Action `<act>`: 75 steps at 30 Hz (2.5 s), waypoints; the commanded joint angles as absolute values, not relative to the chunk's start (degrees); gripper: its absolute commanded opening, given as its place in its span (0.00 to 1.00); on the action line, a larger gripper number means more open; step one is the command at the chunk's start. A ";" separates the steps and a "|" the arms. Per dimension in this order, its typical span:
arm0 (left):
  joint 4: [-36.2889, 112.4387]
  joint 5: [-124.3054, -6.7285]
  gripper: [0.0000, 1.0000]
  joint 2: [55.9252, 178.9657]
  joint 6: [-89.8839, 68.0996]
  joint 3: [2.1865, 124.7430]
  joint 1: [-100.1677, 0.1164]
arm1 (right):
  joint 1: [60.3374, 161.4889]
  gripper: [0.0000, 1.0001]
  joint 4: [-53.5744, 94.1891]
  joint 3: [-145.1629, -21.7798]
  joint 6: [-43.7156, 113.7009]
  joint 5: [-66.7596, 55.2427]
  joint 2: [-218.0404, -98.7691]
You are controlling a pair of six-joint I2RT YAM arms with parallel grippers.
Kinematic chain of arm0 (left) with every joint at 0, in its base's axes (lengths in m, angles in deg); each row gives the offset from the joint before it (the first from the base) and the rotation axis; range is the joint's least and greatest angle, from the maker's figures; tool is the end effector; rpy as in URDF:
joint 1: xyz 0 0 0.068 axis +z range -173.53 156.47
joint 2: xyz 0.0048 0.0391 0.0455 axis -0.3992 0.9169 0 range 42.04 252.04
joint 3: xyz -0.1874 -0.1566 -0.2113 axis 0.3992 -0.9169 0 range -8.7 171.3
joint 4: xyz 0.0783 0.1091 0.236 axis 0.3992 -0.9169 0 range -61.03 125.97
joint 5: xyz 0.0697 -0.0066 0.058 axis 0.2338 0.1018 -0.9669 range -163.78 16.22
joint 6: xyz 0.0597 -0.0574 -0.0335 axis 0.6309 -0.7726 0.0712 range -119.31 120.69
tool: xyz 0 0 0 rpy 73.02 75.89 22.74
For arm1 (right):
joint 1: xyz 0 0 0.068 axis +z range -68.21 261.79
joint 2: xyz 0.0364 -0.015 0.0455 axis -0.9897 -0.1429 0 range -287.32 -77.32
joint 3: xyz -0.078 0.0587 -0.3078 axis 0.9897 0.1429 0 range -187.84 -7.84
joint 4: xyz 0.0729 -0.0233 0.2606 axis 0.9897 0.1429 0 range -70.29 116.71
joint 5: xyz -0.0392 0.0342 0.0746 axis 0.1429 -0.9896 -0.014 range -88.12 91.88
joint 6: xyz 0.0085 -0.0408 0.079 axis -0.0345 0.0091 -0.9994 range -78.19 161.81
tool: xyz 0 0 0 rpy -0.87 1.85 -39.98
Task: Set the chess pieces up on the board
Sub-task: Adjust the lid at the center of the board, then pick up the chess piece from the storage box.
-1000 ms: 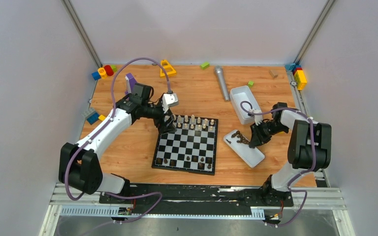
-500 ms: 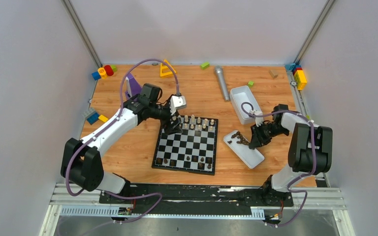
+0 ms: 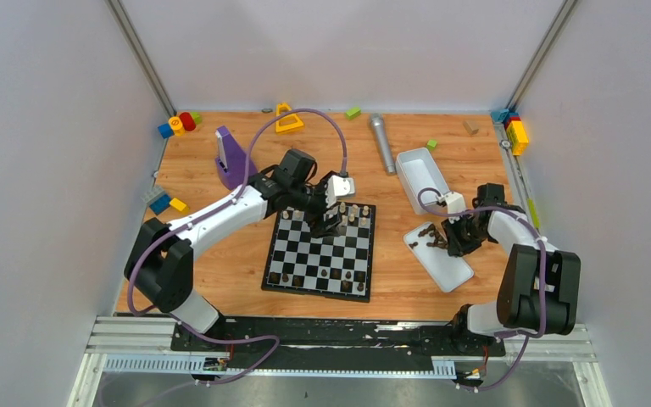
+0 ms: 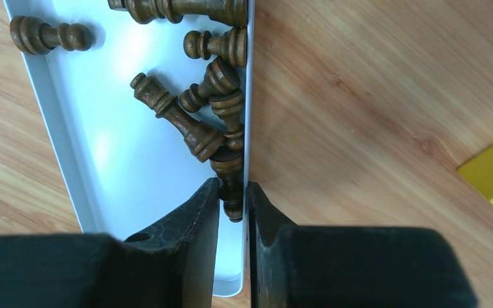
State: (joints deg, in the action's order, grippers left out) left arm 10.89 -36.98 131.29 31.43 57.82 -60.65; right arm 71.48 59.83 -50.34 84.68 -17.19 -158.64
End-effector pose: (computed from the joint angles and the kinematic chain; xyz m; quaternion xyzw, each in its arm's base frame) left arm 0.2642 -0.2598 0.2835 0.5884 0.6711 -0.3131 0.3246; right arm 0.2388 -0.0170 0.1652 -0.2906 0.9377 0.1049 0.1589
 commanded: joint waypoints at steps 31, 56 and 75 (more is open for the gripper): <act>14.48 -46.91 0.97 129.34 30.14 58.22 -64.75 | 73.55 0.42 60.49 -53.63 80.55 -19.16 -153.22; 13.46 -50.28 0.99 127.66 32.15 55.86 -64.75 | 76.07 0.37 60.41 -49.95 88.61 -18.01 -158.13; 12.61 -41.62 1.00 129.76 24.50 60.55 -61.38 | 76.63 0.02 69.98 -55.36 87.32 -30.61 -151.92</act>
